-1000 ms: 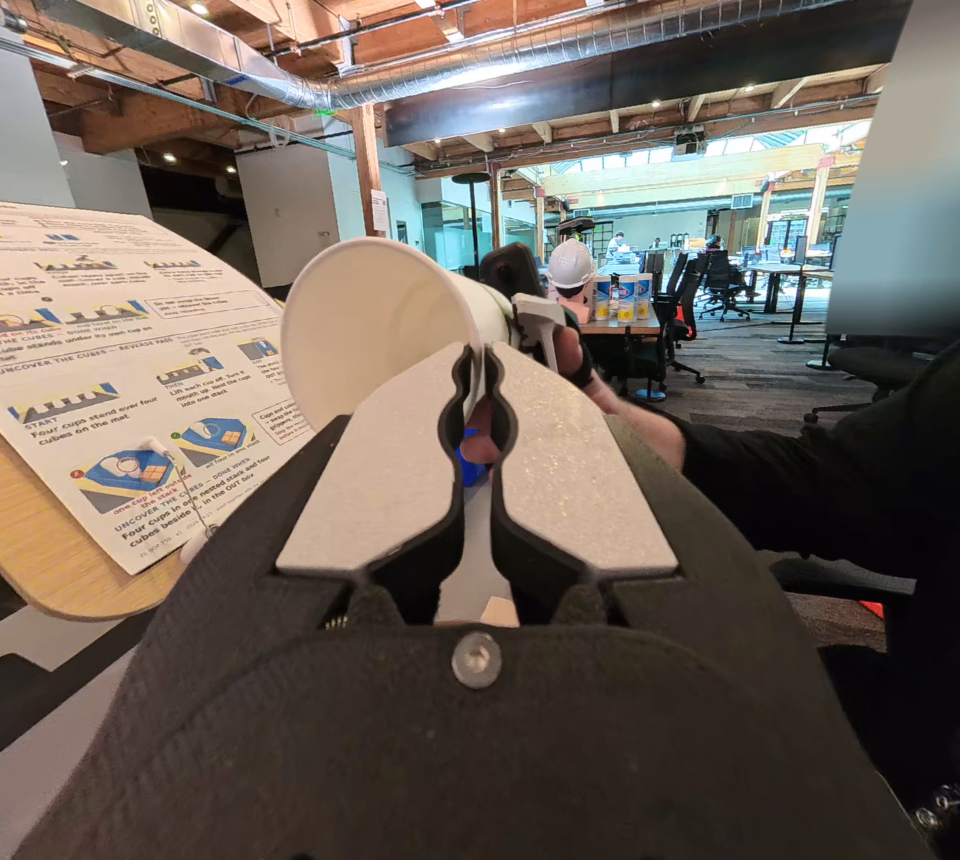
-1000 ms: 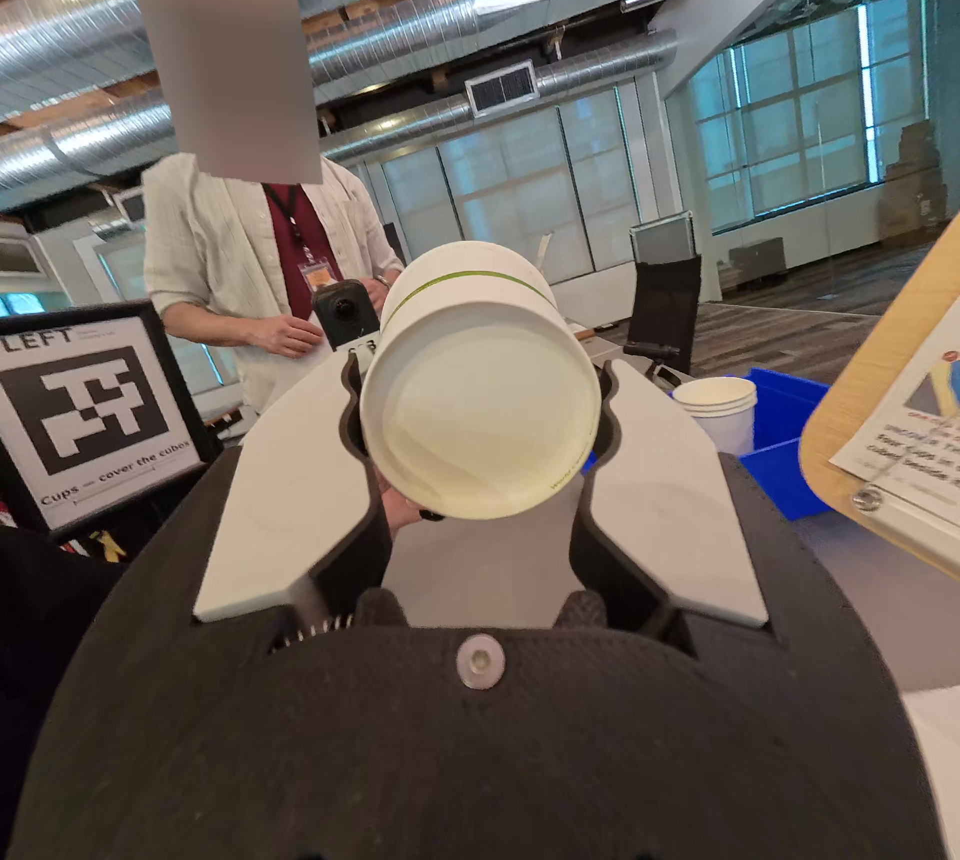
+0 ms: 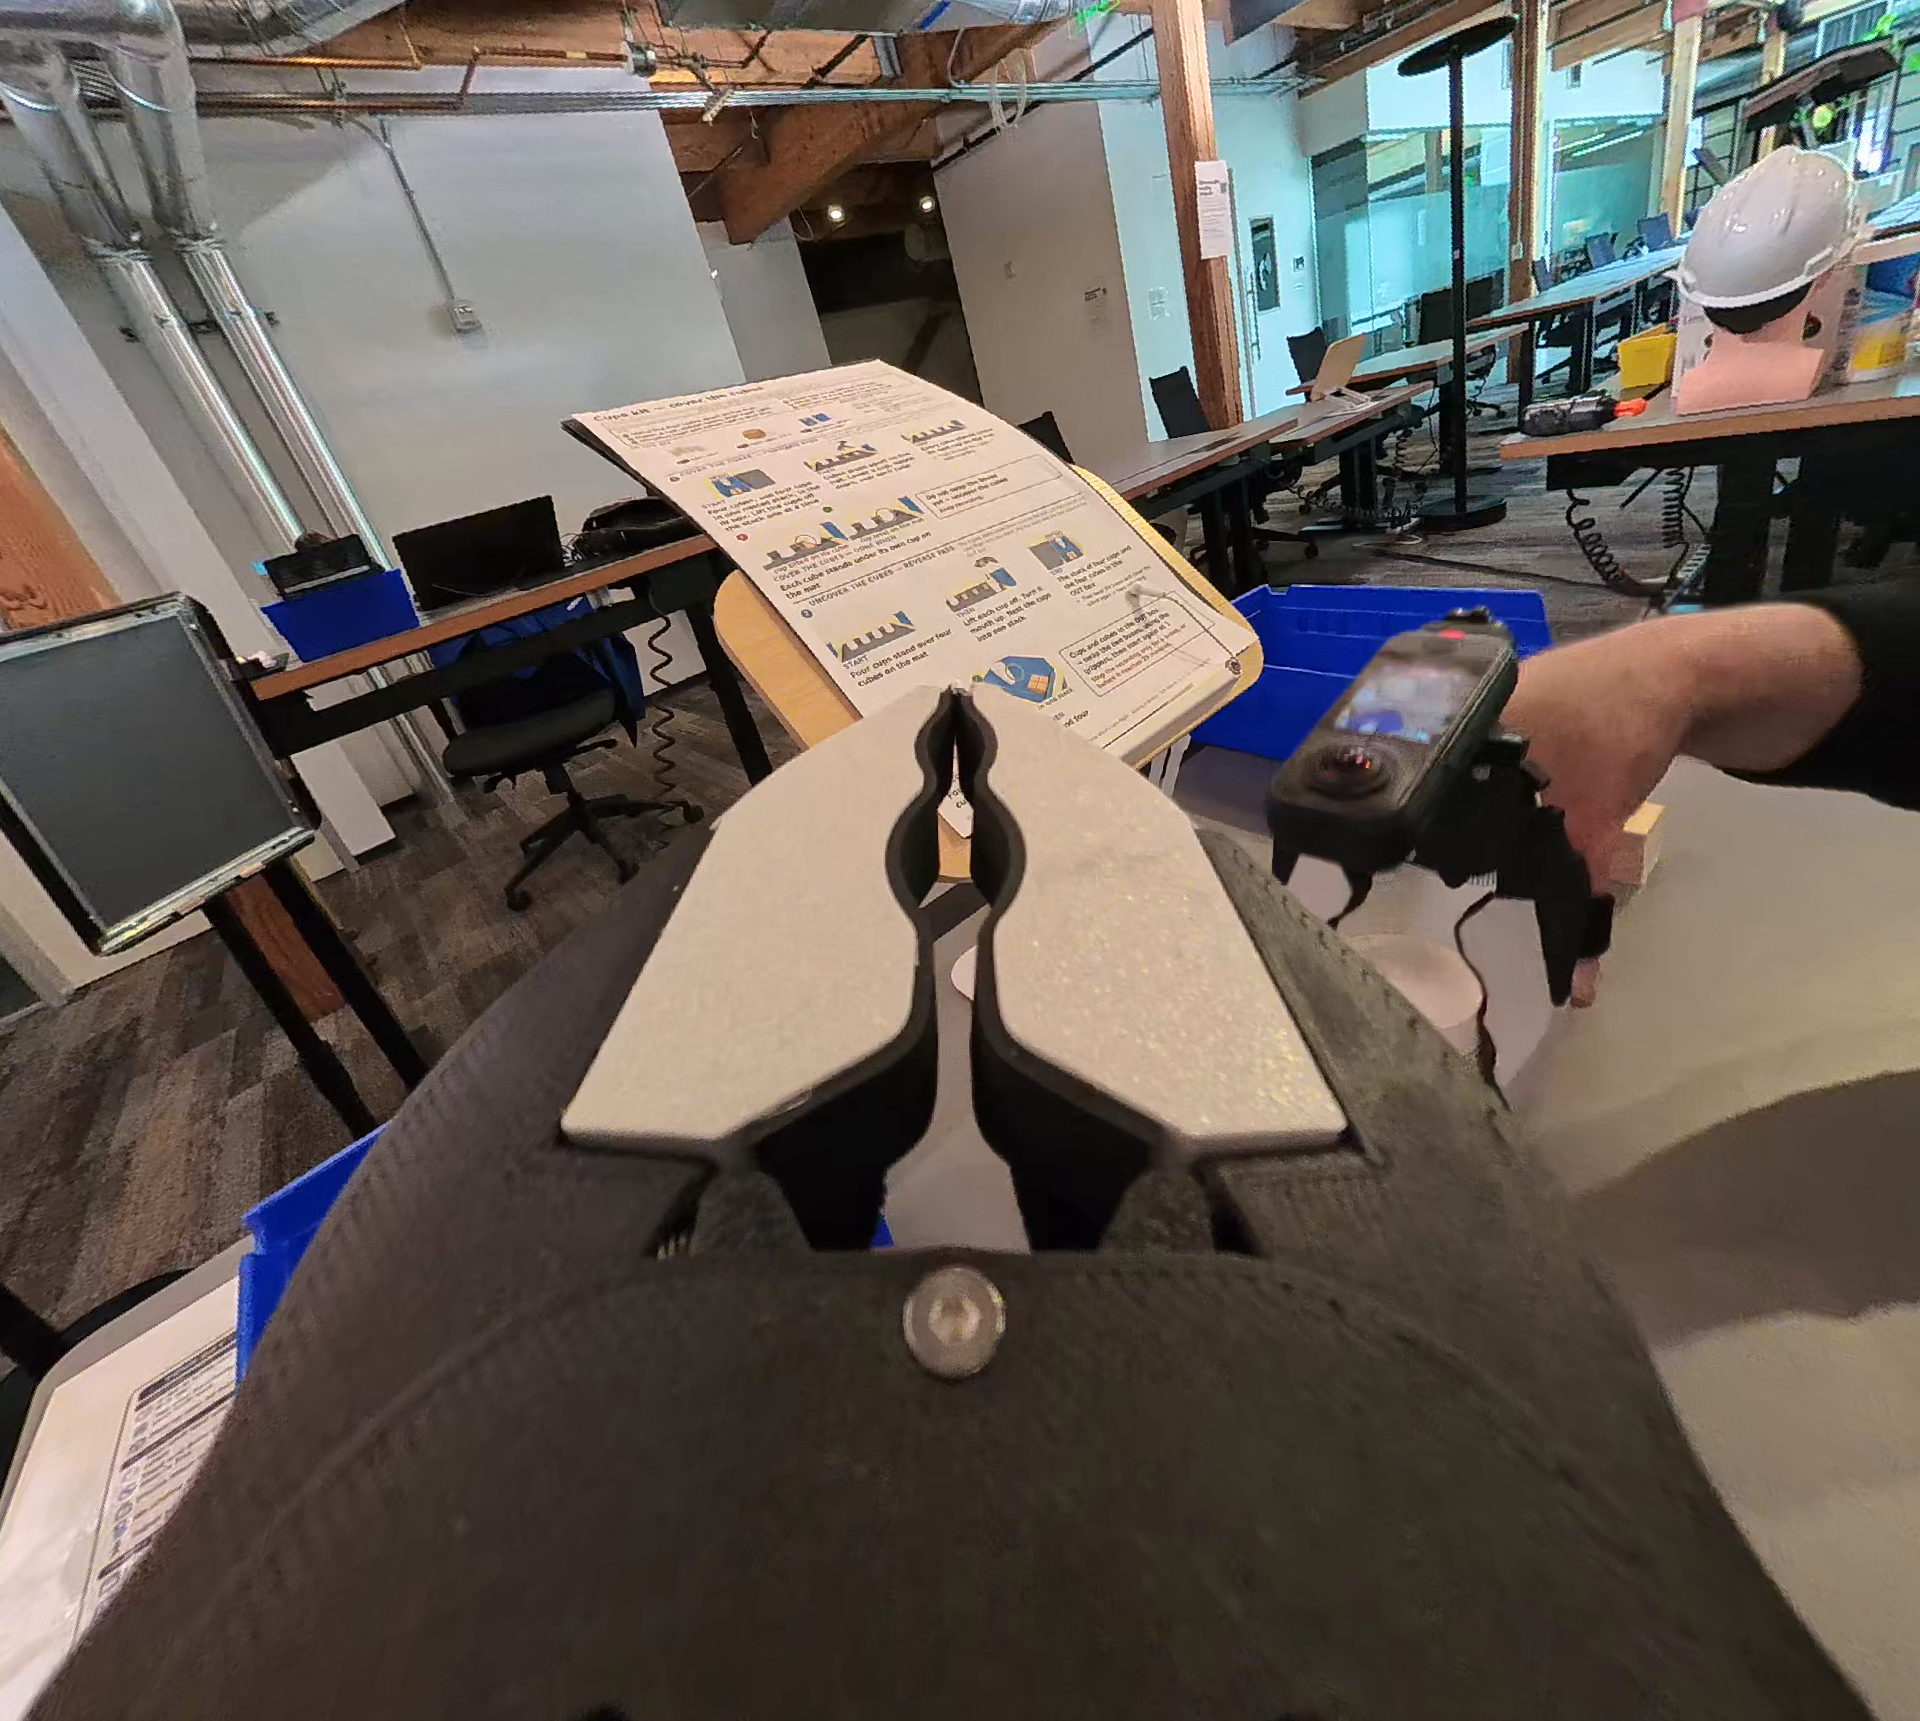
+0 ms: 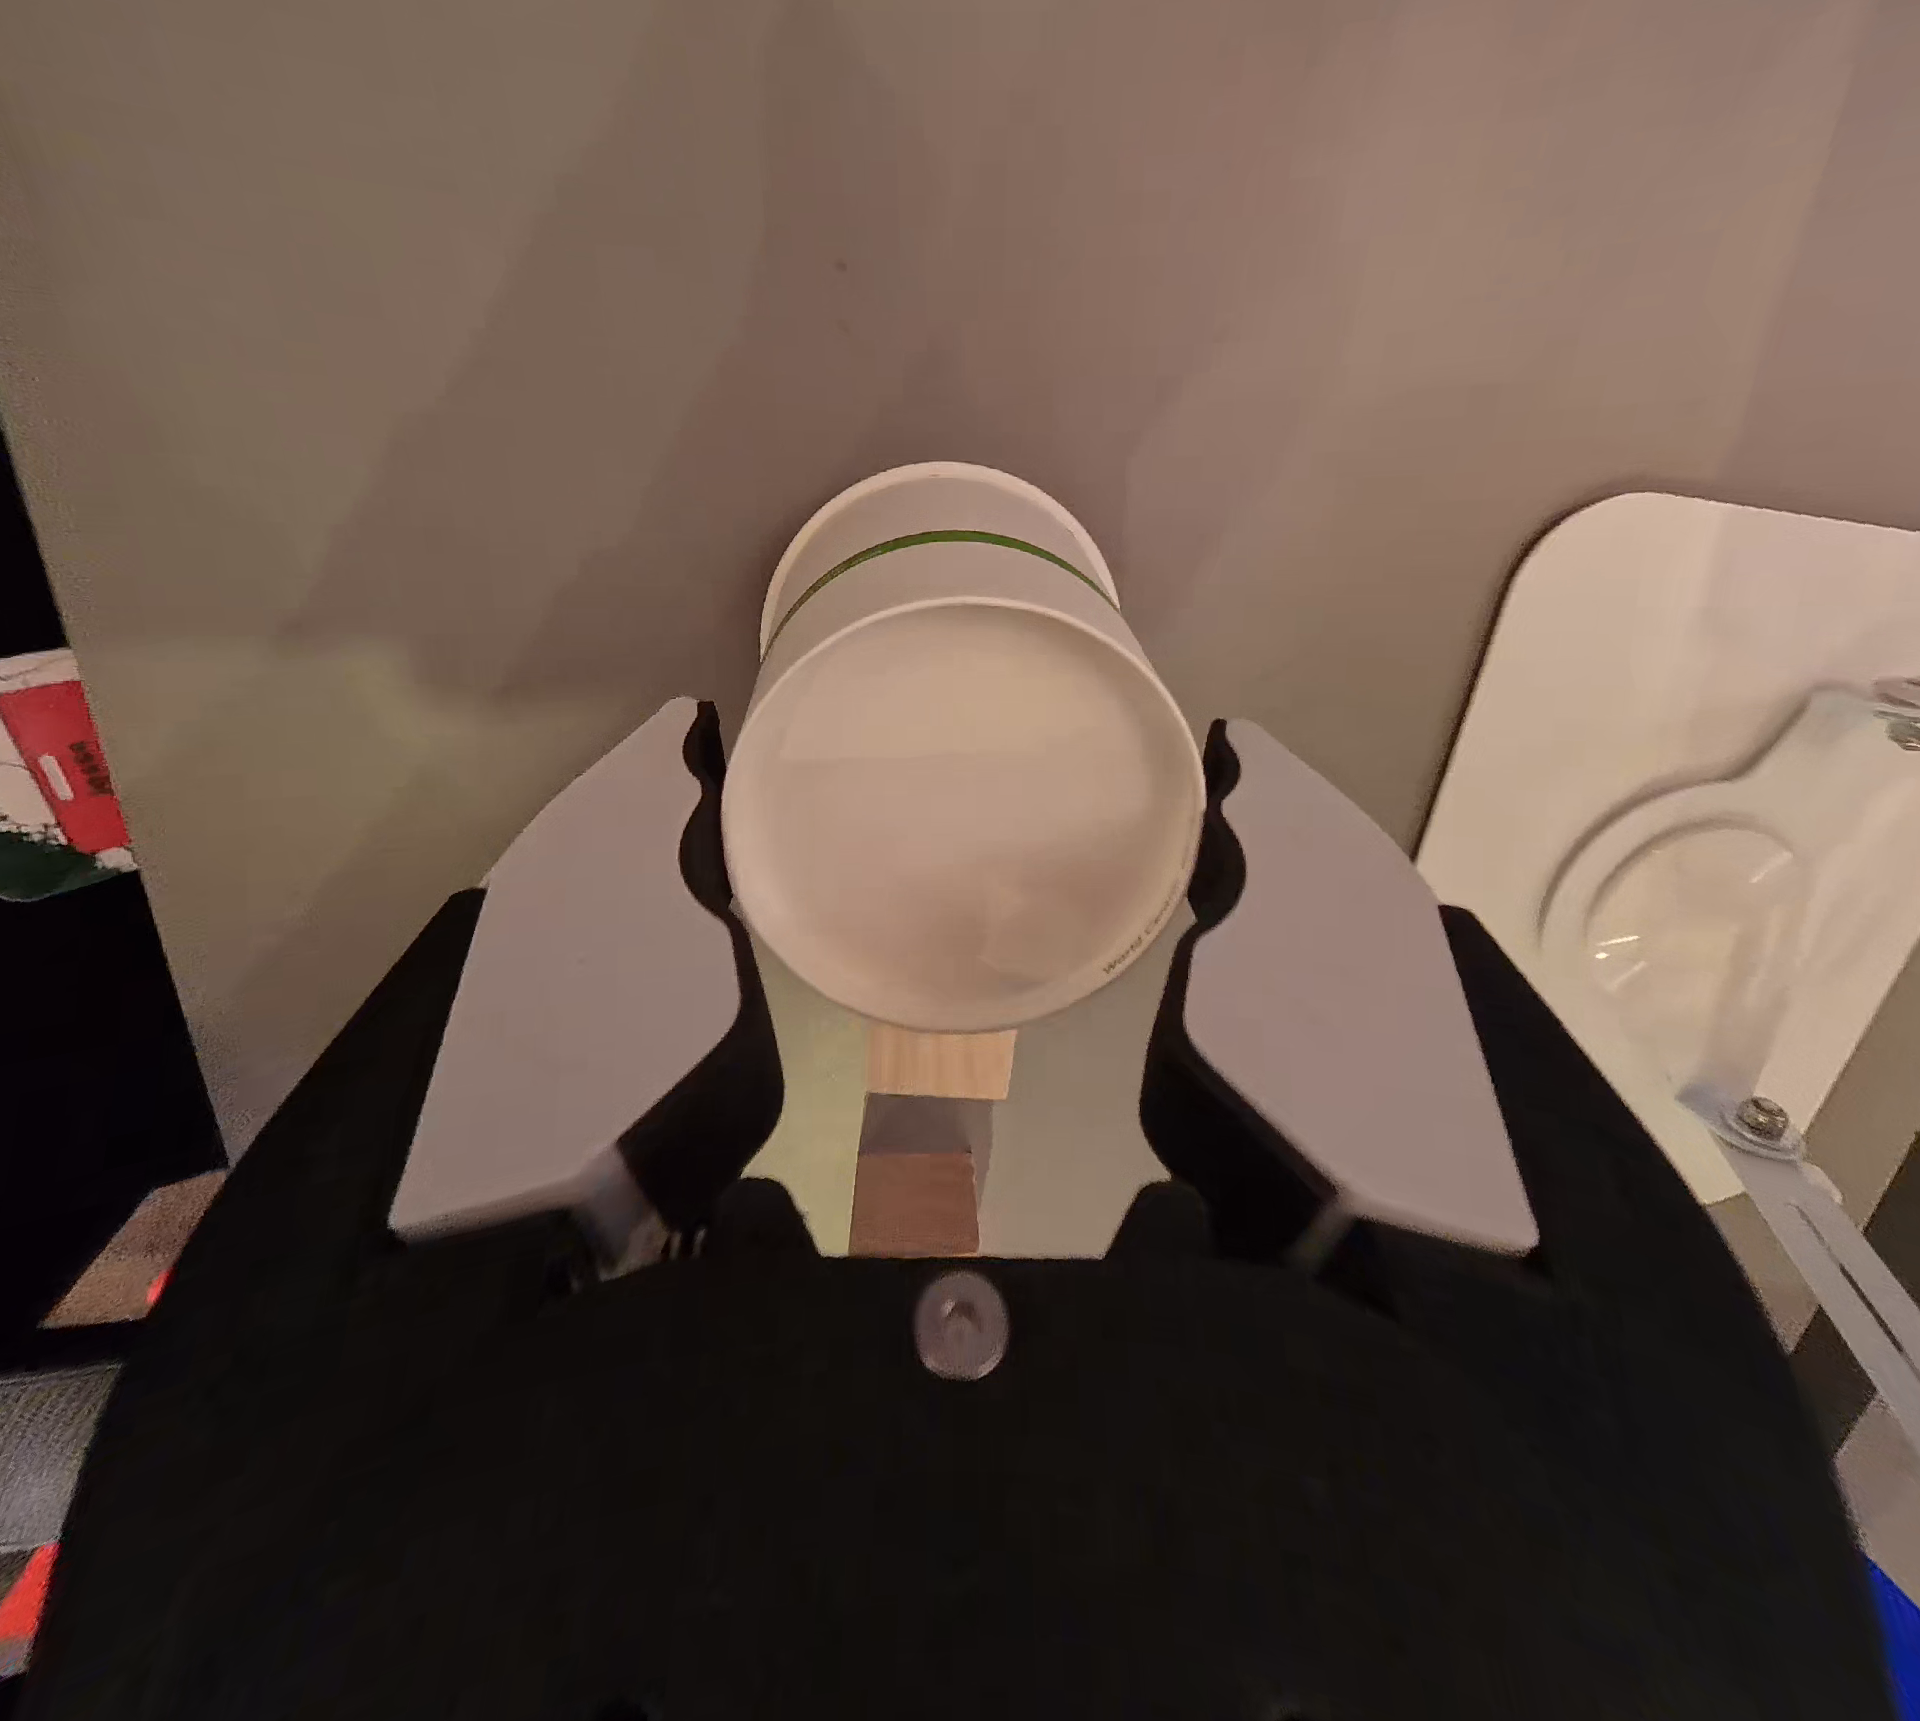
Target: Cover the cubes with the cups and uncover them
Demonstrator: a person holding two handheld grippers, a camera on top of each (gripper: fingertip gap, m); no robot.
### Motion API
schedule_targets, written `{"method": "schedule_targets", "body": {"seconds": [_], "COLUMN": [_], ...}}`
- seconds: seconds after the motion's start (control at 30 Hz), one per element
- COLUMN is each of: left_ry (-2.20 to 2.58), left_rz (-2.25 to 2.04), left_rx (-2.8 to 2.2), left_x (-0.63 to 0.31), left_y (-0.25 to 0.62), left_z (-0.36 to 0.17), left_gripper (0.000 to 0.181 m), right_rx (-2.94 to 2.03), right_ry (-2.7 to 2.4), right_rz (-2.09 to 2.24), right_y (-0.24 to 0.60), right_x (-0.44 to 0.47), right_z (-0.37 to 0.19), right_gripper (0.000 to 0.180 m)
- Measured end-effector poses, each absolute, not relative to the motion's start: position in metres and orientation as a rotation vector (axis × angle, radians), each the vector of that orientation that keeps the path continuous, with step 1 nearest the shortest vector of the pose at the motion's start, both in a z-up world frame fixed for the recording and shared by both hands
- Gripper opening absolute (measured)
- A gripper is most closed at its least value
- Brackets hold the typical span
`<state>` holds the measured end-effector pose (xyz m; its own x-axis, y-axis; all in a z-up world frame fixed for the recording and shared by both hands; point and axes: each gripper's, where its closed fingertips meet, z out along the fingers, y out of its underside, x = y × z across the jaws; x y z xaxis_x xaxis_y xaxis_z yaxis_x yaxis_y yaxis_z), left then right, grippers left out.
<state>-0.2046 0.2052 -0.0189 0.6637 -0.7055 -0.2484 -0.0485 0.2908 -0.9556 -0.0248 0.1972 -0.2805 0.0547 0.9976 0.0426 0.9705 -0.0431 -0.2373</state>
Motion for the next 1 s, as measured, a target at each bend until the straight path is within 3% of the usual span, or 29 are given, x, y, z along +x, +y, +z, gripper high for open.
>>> {"method": "schedule_targets", "body": {"seconds": [0.13, 0.37, 0.7, 0.8, 0.97, 1.0], "left_ry": [0.766, 0.76, 0.759, 0.742, 0.691, 0.678], "left_rz": [-0.492, -0.487, -0.471, -0.457, -0.447, -0.445], "left_rx": [-1.217, -1.235, -1.26, -1.275, -1.316, -1.321], "left_x": [-0.204, -0.207, -0.209, -0.213, -0.226, -0.229], "left_y": [0.203, 0.205, 0.21, 0.214, 0.22, 0.221], "left_z": [-0.018, -0.021, -0.026, -0.029, -0.037, -0.037], "left_gripper": [0.0, 0.0, 0.0, 0.0, 0.0, 0.0], "right_rx": [-2.118, -2.044, -1.869, -1.771, -1.653, -1.629], "right_ry": [-2.026, -1.93, -1.657, -1.531, -1.323, -1.276], "right_rz": [0.221, 0.209, 0.324, 0.339, 0.45, 0.453], "right_y": [0.196, 0.205, 0.198, 0.188, 0.168, 0.165], "right_x": [-0.029, -0.031, -0.011, 0.009, 0.057, 0.066], "right_z": [-0.287, -0.268, -0.21, -0.187, -0.167, -0.161], "right_gripper": [0.089, 0.115, 0.101, 0.081, 0.003, 0.0]}}
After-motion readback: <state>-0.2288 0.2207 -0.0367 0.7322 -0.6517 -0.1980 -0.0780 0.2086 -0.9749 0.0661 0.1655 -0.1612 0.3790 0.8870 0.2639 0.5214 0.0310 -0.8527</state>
